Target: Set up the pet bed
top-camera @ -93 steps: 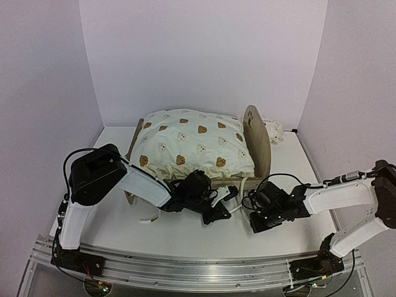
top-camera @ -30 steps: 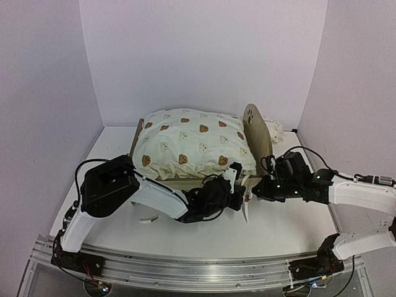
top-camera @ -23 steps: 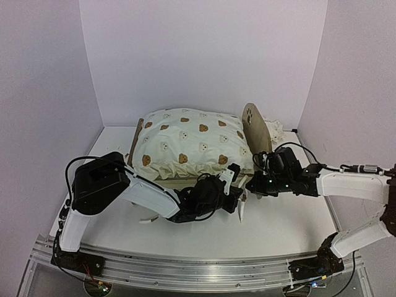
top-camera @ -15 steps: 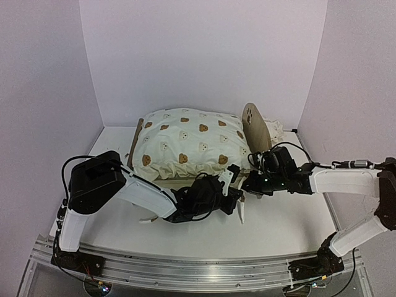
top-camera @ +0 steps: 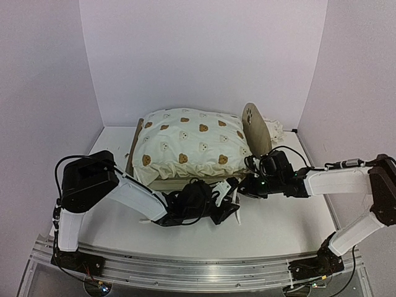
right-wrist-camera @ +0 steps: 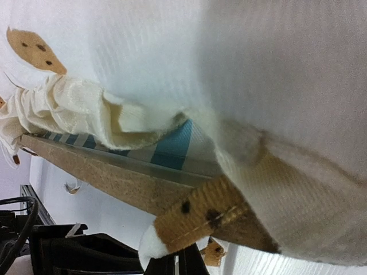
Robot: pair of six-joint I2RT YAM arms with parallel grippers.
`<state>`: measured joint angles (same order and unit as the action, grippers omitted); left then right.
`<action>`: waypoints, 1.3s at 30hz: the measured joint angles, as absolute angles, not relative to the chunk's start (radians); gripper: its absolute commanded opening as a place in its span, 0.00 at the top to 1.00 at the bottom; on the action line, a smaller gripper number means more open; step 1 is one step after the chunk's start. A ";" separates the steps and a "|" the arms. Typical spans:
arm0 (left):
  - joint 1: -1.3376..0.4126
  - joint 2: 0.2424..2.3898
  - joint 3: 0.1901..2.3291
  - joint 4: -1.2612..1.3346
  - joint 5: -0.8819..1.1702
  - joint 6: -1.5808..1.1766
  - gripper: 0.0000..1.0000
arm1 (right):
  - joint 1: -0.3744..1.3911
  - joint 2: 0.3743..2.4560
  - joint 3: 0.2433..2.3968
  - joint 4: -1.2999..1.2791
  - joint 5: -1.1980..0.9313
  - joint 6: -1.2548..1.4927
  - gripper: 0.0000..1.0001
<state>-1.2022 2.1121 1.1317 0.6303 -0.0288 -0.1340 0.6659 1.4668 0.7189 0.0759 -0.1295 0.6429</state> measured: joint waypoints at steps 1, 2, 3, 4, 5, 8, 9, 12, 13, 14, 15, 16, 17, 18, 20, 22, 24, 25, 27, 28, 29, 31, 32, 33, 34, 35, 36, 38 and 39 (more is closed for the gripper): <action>-1.201 2.095 1.107 0.629 -0.012 -0.096 0.55 | 0.666 1.473 0.719 0.081 -0.129 0.641 1.00; -1.200 2.077 1.082 0.630 0.005 -0.055 0.55 | 0.666 1.479 0.719 0.086 -0.129 0.640 1.00; -1.197 2.058 1.053 0.635 0.024 -0.009 0.55 | 0.666 1.485 0.719 0.090 -0.128 0.639 1.00; -1.195 2.038 1.023 0.638 0.042 0.035 0.56 | 0.666 1.491 0.719 0.093 -0.128 0.637 1.00; -1.193 2.022 0.997 0.639 0.055 0.074 0.61 | 0.666 1.495 0.718 0.095 -0.128 0.636 1.00; -1.181 1.969 0.904 0.681 0.098 0.211 0.70 | 0.666 1.502 0.718 0.102 -0.128 0.631 1.00; -1.174 1.957 0.877 0.707 0.102 0.254 0.71 | 0.666 1.503 0.718 0.104 -0.128 0.630 1.00; -1.146 1.942 0.826 0.797 0.107 0.375 0.74 | 0.666 1.504 0.718 0.111 -0.128 0.628 1.00; -1.134 1.942 0.820 0.820 0.102 0.409 0.77 | 0.666 1.504 0.718 0.111 -0.128 0.628 1.00; -1.124 1.942 0.821 0.835 0.097 0.434 0.79 | 0.666 1.504 0.718 0.112 -0.127 0.628 1.00; -1.115 1.943 0.824 0.849 0.087 0.456 0.82 | 0.666 1.504 0.718 0.112 -0.125 0.628 1.00; -1.107 1.946 0.832 0.860 0.071 0.474 0.85 | 0.666 1.504 0.718 0.112 -0.123 0.628 1.00; -1.100 1.952 0.844 0.872 0.051 0.485 0.88 | 0.666 1.504 0.718 0.112 -0.120 0.628 1.00; -1.094 1.964 0.862 0.883 0.028 0.492 0.91 | 0.666 1.504 0.718 0.112 -0.115 0.628 1.00; -1.089 1.989 0.899 0.897 -0.013 0.495 0.94 | 0.666 1.504 0.718 0.112 -0.104 0.628 1.00; -1.090 2.017 0.944 0.898 -0.046 0.483 0.97 | 0.666 1.504 0.717 0.112 -0.095 0.628 1.00; -1.094 2.045 0.994 0.888 -0.073 0.463 0.98 | 0.666 1.503 0.714 0.113 -0.085 0.628 1.00; -1.097 2.057 1.010 0.888 -0.083 0.452 0.98 | 0.666 1.503 0.712 0.113 -0.082 0.628 1.00; -1.105 2.073 1.030 0.888 -0.103 0.437 0.98 | 0.666 1.503 0.706 0.113 -0.076 0.629 1.00; -1.111 2.081 1.035 0.888 -0.115 0.431 0.98 | 0.666 1.502 0.703 0.112 -0.074 0.628 1.00; -1.117 2.090 1.040 0.888 -0.125 0.424 0.97 | 0.666 1.502 0.702 0.112 -0.072 0.628 1.00; -1.127 2.114 1.052 0.886 -0.142 0.413 0.94 | 0.666 1.501 0.701 0.113 -0.067 0.628 1.00; -1.131 2.127 1.060 0.882 -0.149 0.408 0.92 | 0.666 1.501 0.701 0.113 -0.065 0.628 1.00; -1.134 2.139 1.070 0.877 -0.154 0.400 0.90 | 0.666 1.501 0.701 0.114 -0.062 0.628 1.00; -1.138 2.153 1.081 0.871 -0.159 0.391 0.88 | 0.666 1.501 0.701 0.115 -0.060 0.628 1.00; -1.140 2.166 1.093 0.865 -0.163 0.384 0.85 | 0.666 1.501 0.701 0.118 -0.058 0.628 1.00; -1.140 2.178 1.106 0.859 -0.167 0.374 0.83 | 0.666 1.501 0.701 0.120 -0.056 0.628 1.00; -1.140 2.197 1.124 0.852 -0.174 0.355 0.79 | 0.666 1.501 0.701 0.125 -0.054 0.628 1.00; -1.140 2.201 1.129 0.847 -0.177 0.345 0.77 | 0.666 1.501 0.701 0.128 -0.054 0.627 1.00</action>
<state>-1.1400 2.2013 1.1289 0.8467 -0.1765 0.3450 0.6659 1.5013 0.7010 0.1280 -0.0536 0.6273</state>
